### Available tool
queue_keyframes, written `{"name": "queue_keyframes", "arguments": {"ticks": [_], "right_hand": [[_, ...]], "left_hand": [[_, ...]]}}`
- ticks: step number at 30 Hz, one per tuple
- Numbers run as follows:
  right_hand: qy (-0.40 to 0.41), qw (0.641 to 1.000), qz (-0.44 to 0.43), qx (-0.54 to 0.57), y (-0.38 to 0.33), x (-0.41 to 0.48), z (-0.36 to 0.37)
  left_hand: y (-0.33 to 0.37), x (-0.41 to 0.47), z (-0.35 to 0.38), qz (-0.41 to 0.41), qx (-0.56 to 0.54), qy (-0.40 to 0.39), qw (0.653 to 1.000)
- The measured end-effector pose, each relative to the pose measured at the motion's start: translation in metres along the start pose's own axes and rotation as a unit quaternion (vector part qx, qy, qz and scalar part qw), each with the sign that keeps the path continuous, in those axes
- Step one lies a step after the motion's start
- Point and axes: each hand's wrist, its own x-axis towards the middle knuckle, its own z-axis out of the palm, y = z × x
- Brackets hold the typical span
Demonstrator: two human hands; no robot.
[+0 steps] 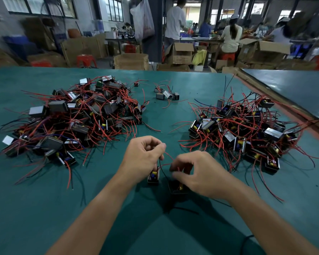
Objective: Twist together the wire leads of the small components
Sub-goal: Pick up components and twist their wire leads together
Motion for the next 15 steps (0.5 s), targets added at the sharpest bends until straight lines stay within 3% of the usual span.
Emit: {"name": "queue_keyframes", "arguments": {"ticks": [5, 10, 15], "right_hand": [[0.063, 0.997, 0.049, 0.024, 0.014, 0.003, -0.005], [0.097, 0.989, 0.069, 0.085, 0.021, 0.007, -0.002], [0.141, 0.981, 0.048, 0.12, 0.022, 0.011, 0.0]], "left_hand": [[0.004, 0.0, -0.001, -0.053, -0.071, -0.013, 0.996], [0.003, -0.001, -0.003, -0.089, -0.091, -0.093, 0.988], [0.004, -0.001, -0.004, -0.059, -0.108, -0.043, 0.991]]}}
